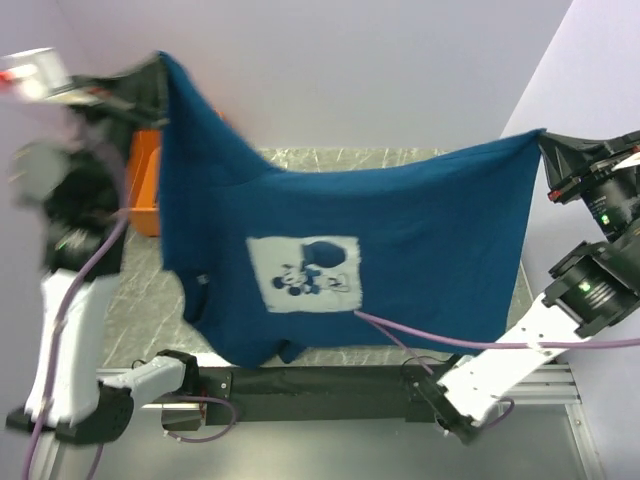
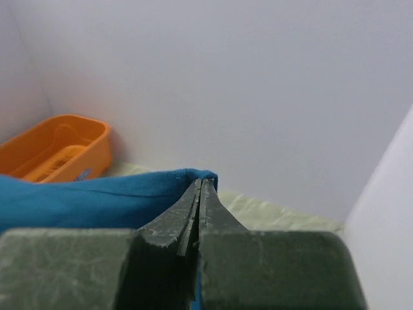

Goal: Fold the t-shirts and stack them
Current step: Flatten the tshirt out

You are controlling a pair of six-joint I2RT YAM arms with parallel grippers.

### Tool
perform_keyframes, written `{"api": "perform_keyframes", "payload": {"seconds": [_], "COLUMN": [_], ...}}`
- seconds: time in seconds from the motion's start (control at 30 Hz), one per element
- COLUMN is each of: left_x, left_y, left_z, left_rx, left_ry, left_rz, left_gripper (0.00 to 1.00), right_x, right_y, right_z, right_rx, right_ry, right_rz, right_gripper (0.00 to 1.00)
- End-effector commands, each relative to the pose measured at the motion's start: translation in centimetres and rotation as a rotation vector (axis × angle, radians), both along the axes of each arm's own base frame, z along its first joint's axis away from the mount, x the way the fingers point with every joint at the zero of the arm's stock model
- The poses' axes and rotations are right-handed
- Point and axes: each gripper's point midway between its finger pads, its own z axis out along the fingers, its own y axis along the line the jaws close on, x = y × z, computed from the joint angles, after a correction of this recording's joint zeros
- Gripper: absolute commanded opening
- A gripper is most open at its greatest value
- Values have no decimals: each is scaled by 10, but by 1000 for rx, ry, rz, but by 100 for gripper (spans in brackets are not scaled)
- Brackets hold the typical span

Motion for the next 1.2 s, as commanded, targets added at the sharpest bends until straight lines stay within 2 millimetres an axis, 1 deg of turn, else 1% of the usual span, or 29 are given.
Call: {"api": "perform_keyframes", "payload": {"seconds": [0.0,0.03,0.1,0.13,0.17,0.2,0.23,0.3,0.33,0.37,0.4,0.43,0.47,0.5,0.53,0.6,0.63,0.67,0.7,0.73,0.77,0.8,0.83,0.9,0.93,1.0,1.03,1.13,1.17], "left_x": [71,99,124,150,163,176,202,227,250,262,273,293,301,310,325,339,349,353,359,364,366,370,372,376,377,379,380,381,381], "left_y": [-25,-34,-45,-57,-62,-67,-75,-82,-90,-91,-93,-97,-100,-102,-107,-104,-108,-108,-108,-108,-109,-108,-109,-106,-106,-104,-104,-104,-105], "left_z": [-55,-88,-113,-150,-166,-181,-219,-254,-286,-302,-317,-343,-356,-366,-383,-402,-410,-416,-411,-425,-429,-427,-435,-441,-441,-444,-445,-447,-447], "left_rx": [6,22,30,51,62,71,86,101,116,117,121,129,134,143,149,164,167,173,174,182,191,191,195,196,194,192,194,197,200], "left_ry": [119,191,226,300,326,347,422,482,537,566,594,643,666,683,707,749,758,770,758,778,782,773,783,786,785,788,788,789,786], "left_rz": [-49,-62,-85,-103,-105,-101,-102,-99,-98,-85,-77,-70,-71,-68,-69,-34,-37,-31,-21,-17,-16,-9,-7,2,4,5,6,4,0], "left_gripper": [0,0,1,0,0,0,0,0,0,0,0,0,0,0,0,0,0,0,0,0,0,0,0,0,0,0,0,0,0], "right_x": [43,62,86,103,117,127,145,164,177,189,198,212,220,228,241,254,264,269,276,281,284,289,292,300,302,308,309,315,313], "right_y": [-37,-57,-63,-63,-73,-76,-80,-91,-97,-97,-105,-110,-106,-111,-115,-113,-120,-122,-124,-127,-129,-131,-132,-134,-134,-135,-136,-137,-137], "right_z": [-65,-101,-145,-194,-207,-227,-263,-294,-324,-332,-343,-360,-370,-378,-392,-407,-415,-419,-417,-426,-428,-422,-429,-422,-428,-425,-428,-426,-429], "right_rx": [47,37,61,103,96,111,133,153,195,183,185,191,186,183,180,181,175,172,169,179,184,186,200,202,206,202,206,204,210], "right_ry": [119,175,239,323,311,339,396,440,503,501,523,553,576,597,629,667,685,690,683,699,702,689,709,698,716,714,725,718,736], "right_rz": [-56,-108,-102,-77,-111,-114,-101,-132,-135,-133,-173,-177,-172,-198,-206,-211,-240,-251,-263,-279,-287,-293,-295,-298,-298,-295,-294,-288,-290], "right_gripper": [0,0,0,0,0,0,0,0,0,0,0,0,0,0,0,0,0,0,0,0,0,0,0,0,0,0,0,0,0]}}
